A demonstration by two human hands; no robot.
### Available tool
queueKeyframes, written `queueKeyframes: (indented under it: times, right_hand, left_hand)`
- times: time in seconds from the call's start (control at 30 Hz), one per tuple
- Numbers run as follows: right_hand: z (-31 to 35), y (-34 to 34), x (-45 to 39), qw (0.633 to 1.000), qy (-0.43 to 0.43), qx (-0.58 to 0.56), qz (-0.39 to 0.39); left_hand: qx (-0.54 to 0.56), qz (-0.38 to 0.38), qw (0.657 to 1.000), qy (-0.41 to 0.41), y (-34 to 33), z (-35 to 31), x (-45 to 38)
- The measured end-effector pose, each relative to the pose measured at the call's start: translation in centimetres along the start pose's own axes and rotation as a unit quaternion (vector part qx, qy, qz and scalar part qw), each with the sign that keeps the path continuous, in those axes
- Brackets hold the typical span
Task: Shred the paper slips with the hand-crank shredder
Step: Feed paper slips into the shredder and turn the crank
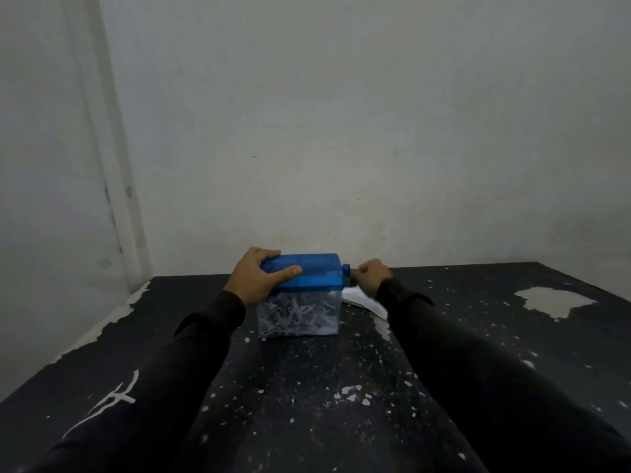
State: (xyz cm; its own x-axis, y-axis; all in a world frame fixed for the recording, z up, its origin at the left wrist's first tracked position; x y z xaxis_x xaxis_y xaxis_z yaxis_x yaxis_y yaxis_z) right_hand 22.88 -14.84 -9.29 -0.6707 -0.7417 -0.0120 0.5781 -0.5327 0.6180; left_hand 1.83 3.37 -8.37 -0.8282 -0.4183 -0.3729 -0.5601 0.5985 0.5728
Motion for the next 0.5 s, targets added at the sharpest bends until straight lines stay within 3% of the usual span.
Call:
queueKeyframes:
  times: [0.2,0.27,0.33,0.43,0.5]
  right_hand:
    - [-4.3,-1.5,2.1,0.997,0.051,-0.046,0.019]
    - [-5.2,-0.5,2.5,0.996,0.058,0.000,-0.061]
    - [-7.0,1.0,2.6,0.986,0.014,0.095,-0.134]
    - [-9.6,2.0,2.5,0.968,-0.134,0.204,-0.057]
    - [-10.5,2.2,2.4,0.967,-0.169,0.186,-0.032]
  left_hand:
    - [-0.004,-0.002,1.000,0.006,0.0,-0.1,0.1]
    - [0.003,-0.001,1.000,0.006,0.0,-0.2,0.2]
    - [0.008,0.001,1.000,0.005,0.0,-0.2,0.1]
    - [0.013,0.000,1.000,0.007,0.0,-0.1,0.1]
    - [0.011,-0.001,1.000,0.006,-0.1,-0.2,0.1]
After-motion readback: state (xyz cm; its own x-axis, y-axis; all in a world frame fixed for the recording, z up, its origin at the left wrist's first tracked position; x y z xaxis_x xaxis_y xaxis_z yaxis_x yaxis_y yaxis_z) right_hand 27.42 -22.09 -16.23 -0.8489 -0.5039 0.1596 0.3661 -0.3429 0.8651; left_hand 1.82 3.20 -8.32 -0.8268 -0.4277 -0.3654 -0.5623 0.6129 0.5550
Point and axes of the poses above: each hand's wrist, its own x-axis away from the middle knuckle, its own y-axis out of the back of the hand, z = x × y, the point moved 1 cm from there along -x, towards the middle knuckle, and after that the axes turned 13 degrees about z, right-handed, at the moved point
